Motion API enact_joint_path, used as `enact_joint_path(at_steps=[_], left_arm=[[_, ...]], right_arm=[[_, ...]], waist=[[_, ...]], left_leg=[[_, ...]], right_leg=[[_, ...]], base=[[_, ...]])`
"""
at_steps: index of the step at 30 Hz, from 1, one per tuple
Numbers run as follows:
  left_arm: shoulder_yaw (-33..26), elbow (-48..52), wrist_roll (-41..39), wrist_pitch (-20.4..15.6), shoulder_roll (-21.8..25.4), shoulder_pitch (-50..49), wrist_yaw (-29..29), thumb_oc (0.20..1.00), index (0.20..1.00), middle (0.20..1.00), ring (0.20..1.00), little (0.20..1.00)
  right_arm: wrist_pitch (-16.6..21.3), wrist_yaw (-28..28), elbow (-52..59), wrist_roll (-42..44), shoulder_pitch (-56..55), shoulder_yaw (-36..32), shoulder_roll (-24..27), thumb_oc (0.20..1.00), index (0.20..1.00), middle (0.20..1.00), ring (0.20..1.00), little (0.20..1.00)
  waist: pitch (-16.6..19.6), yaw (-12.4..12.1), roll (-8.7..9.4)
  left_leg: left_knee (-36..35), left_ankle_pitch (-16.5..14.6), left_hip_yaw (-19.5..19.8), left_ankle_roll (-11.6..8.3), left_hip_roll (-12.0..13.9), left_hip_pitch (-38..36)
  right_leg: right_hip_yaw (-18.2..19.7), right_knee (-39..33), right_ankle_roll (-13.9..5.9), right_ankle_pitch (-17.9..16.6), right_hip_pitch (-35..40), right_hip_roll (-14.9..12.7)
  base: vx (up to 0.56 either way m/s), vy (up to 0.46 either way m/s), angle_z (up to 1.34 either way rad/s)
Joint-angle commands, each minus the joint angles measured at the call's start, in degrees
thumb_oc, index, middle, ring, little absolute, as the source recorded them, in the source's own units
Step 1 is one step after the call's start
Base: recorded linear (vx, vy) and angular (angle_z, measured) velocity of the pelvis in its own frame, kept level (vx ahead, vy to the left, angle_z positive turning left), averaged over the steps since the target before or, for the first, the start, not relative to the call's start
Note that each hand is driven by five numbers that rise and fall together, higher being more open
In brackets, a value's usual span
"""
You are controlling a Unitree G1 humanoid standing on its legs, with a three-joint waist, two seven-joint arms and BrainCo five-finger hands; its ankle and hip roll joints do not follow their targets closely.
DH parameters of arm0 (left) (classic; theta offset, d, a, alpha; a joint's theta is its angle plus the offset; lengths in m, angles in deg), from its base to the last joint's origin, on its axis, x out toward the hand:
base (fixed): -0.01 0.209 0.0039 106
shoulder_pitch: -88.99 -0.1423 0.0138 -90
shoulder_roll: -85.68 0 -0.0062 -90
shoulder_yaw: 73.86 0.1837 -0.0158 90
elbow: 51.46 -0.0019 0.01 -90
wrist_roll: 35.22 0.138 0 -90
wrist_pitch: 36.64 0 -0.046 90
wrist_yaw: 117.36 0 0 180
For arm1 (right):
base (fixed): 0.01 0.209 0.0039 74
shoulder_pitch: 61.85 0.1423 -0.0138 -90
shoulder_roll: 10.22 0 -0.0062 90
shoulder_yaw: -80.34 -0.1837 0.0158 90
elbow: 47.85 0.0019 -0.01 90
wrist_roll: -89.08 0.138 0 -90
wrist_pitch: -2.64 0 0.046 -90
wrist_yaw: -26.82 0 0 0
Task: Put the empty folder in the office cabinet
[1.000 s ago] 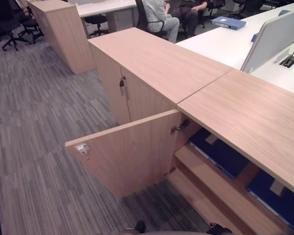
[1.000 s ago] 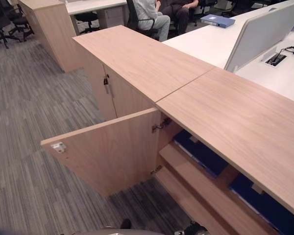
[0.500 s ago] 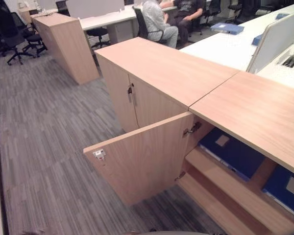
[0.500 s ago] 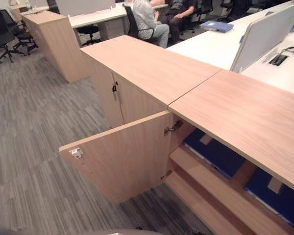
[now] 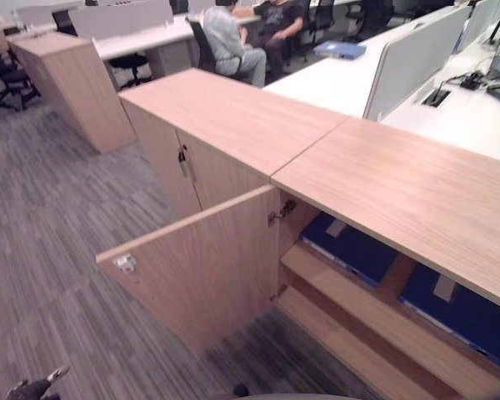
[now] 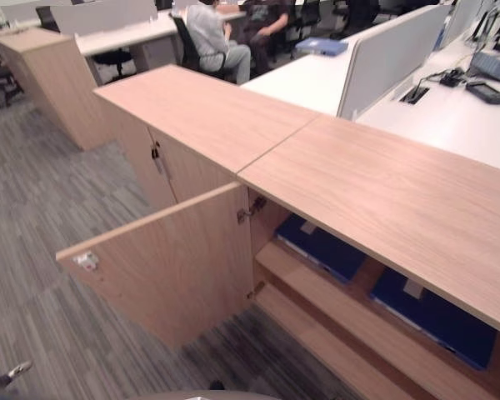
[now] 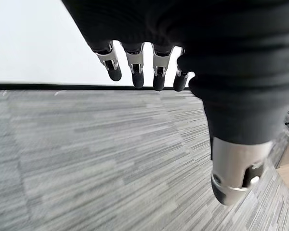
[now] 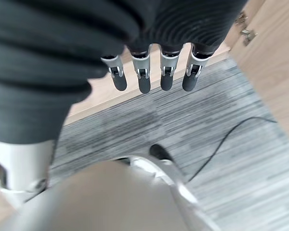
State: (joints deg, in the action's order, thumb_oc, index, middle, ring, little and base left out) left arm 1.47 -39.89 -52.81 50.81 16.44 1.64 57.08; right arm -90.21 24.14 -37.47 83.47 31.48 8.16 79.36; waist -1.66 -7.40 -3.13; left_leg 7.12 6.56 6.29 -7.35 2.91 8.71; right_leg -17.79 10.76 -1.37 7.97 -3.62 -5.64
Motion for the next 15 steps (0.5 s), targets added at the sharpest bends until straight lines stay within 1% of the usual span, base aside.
enact_joint_path(at_steps=[1, 2, 3, 4, 5, 6, 7, 8, 9, 10, 11, 12, 13, 14, 15], left_arm=[[-1.8, 1.5, -1.5, -1.4, 3.3, -1.4, -1.1, 1.0, 1.0, 1.0, 1.0, 1.0], [-1.8, 1.5, -1.4, -1.5, 3.2, -1.6, -0.9, 1.0, 1.0, 1.0, 1.0, 1.0], [-2.0, 1.5, -1.1, -1.4, 3.3, -2.0, -0.9, 1.0, 1.0, 1.0, 1.0, 1.0], [-2.3, 1.6, -1.2, -1.5, 3.5, -2.5, -0.8, 1.0, 1.0, 1.0, 1.0, 1.0], [-3.2, 1.6, -1.5, -1.8, 3.9, -3.8, -0.8, 1.0, 1.0, 1.0, 1.0, 1.0], [-3.3, 1.6, -1.5, -1.8, 3.9, -3.8, -0.8, 1.0, 1.0, 1.0, 1.0, 1.0], [-3.6, 1.8, -1.4, -2.0, 4.4, -4.3, -0.8, 1.0, 1.0, 1.0, 1.0, 1.0], [-3.6, 2.3, -1.0, -2.1, 4.8, -4.4, -0.9, 1.0, 1.0, 1.0, 1.0, 1.0], [-3.4, 2.4, -0.6, -2.1, 5.1, -4.5, -0.9, 1.0, 1.0, 1.0, 1.0, 1.0], [-1.9, 2.5, 1.7, -2.2, 5.7, -3.8, -0.7, 1.0, 1.0, 1.0, 1.0, 1.0], [-0.9, 2.9, 2.9, -2.2, 5.8, -3.2, -0.7, 1.0, 1.0, 1.0, 1.0, 1.0], [0.1, 3.6, 3.5, -2.4, 5.5, -2.8, -0.8, 1.0, 1.0, 1.0, 1.0, 1.0], [2.4, 5.4, 5.0, -2.5, 4.8, -1.6, -0.3, 1.0, 1.0, 1.0, 1.0, 1.0], [2.4, 5.4, 5.0, -2.5, 4.8, -1.6, -0.3, 1.0, 1.0, 1.0, 1.0, 1.0], [4.5, 7.6, 5.8, -2.8, 4.2, -0.5, 0.2, 1.0, 1.0, 1.0, 1.0, 1.0]], right_arm=[[-0.4, -1.9, -1.2, 0.1, 1.3, 1.0, 1.8, 1.0, 1.0, 1.0, 1.0, 1.0], [-0.4, -1.8, -1.1, 0.1, 1.5, 0.9, 2.0, 1.0, 1.0, 1.0, 1.0, 1.0], [-0.4, -1.9, -1.0, 0.0, 1.5, 1.1, 2.1, 1.0, 1.0, 1.0, 1.0, 1.0], [-0.4, -1.8, -1.0, -0.2, 1.4, 1.1, 2.1, 1.0, 1.0, 1.0, 1.0, 1.0], [-0.3, -1.8, -1.2, -0.5, 0.9, 1.2, 2.4, 1.0, 1.0, 1.0, 1.0, 1.0], [-0.3, -1.8, -1.2, -0.5, 0.9, 1.3, 2.4, 1.0, 1.0, 1.0, 1.0, 1.0], [-0.2, -1.7, -1.4, -0.5, 0.8, 1.1, 2.6, 1.0, 1.0, 1.0, 1.0, 1.0], [-0.1, -1.7, -1.7, -0.4, 0.6, 1.0, 2.7, 1.0, 1.0, 1.0, 1.0, 1.0], [0.0, -1.7, -1.6, -0.2, 0.5, 0.8, 3.0, 1.0, 1.0, 1.0, 1.0, 1.0], [0.4, -1.6, -1.6, -0.1, -0.2, 0.3, 3.5, 1.0, 1.0, 1.0, 1.0, 1.0], [0.6, -1.7, -1.4, -0.1, -0.6, -0.1, 3.8, 1.0, 1.0, 1.0, 1.0, 1.0], [0.6, -1.6, -1.0, 0.0, -0.9, -0.3, 3.9, 1.0, 1.0, 1.0, 1.0, 1.0], [0.7, -1.3, -0.7, -0.2, -1.1, -0.4, 4.2, 1.0, 1.0, 1.0, 1.0, 1.0], [0.7, -1.3, -0.7, -0.2, -1.2, -0.5, 4.2, 1.0, 1.0, 1.0, 1.0, 1.0], [0.8, -1.1, -0.7, -0.5, -1.3, -0.3, 3.8, 1.0, 1.0, 1.0, 1.0, 1.0]], waist=[[-4.7, -0.4, 2.22], [-4.4, -0.3, 2.59], [-4.2, -0.3, 3.07], [-3.8, -0.2, 3.4], [-2.8, 0.2, 3.4], [-2.8, 0.2, 3.37], [-2.1, 0.5, 3.13], [-1.5, 0.9, 2.56], [-1.1, 1.0, 2.11], [-0.3, 1.9, 1.03], [-0.1, 2.2, 0.42], [0.1, 2.5, 0.02], [0.5, 3.0, -0.63], [0.5, 2.9, -0.64], [0.9, 3.0, -0.9]], left_leg=[[2.6, -6.5, 2.3, 2.89, -3.1, 1.0], [2.6, -6.9, 3.3, 2.95, -2.7, 0.5], [2.7, -7.1, 3.9, 2.95, -1.8, -0.4], [2.8, -6.5, 4.6, 3.03, -0.8, -0.9], [1.5, -4.7, 6.3, 2.93, 1.6, -2.2], [1.3, -4.6, 6.3, 2.88, 1.7, -2.3], [-0.7, -4.1, 6.6, 2.68, 3.0, -3.2], [-3.4, -3.0, 6.2, 2.24, 4.7, -4.4], [-5.7, -1.5, 6.2, 1.6, 5.6, -5.1], [-10.5, -1.7, 4.7, 1.32, 6.5, -7.0], [-11.9, -1.5, 4.2, 0.95, 6.7, -7.7], [-12.1, -1.8, 4.2, 0.71, 6.3, -7.8], [-12.1, -2.7, 4.4, 1.04, 5.2, -7.9], [-12.1, -2.7, 4.4, 1.05, 5.2, -7.9], [-12.1, -3.4, 3.9, 1.47, 4.4, -8.1]], right_leg=[[1.2, -11.6, -2.5, -3.8, 6.4, -1.3], [1.4, -11.7, -2.42, -4.0, 6.0, -1.5], [1.7, -11.8, -2.41, -4.3, 5.7, -1.6], [1.8, -11.9, -2.5, -4.5, 5.5, -1.7], [2.4, -12.5, -2.6, -4.5, 4.9, -1.0], [2.4, -12.5, -2.55, -4.5, 5.0, -0.9], [2.4, -12.8, -2.62, -4.3, 4.9, -0.5], [2.2, -13.0, -2.58, -4.1, 4.9, 0.2], [2.0, -13.4, -2.6, -4.1, 5.0, 0.6], [1.3, -13.9, -2.81, -4.2, 5.3, 1.0], [1.0, -14.0, -2.9, -4.6, 5.3, 1.1], [0.7, -14.2, -3.05, -5.1, 5.1, 0.9], [0.8, -14.6, -3.56, -6.5, 4.7, 0.3], [0.8, -14.6, -3.57, -6.5, 4.7, 0.3], [1.2, -14.9, -4.16, -7.8, 4.2, -0.4]], base=[[-0.06, -0.038, 0.05], [-0.07, -0.057, -0.03], [-0.04, -0.034, -0.29], [-0.05, -0.029, -0.36], [-0.03, -0.015, -0.25], [-0.01, -0.002, -0.04], [0.0, 0.027, 0.08], [-0.01, 0.045, 0.16], [-0.03, 0.111, 0.17], [-0.05, 0.133, 0.23], [-0.07, 0.174, 0.15], [-0.11, 0.211, 0.23], [-0.08, 0.167, 0.15], [-0.09, 0.207, 0.18], [-0.07, 0.173, 0.06]])
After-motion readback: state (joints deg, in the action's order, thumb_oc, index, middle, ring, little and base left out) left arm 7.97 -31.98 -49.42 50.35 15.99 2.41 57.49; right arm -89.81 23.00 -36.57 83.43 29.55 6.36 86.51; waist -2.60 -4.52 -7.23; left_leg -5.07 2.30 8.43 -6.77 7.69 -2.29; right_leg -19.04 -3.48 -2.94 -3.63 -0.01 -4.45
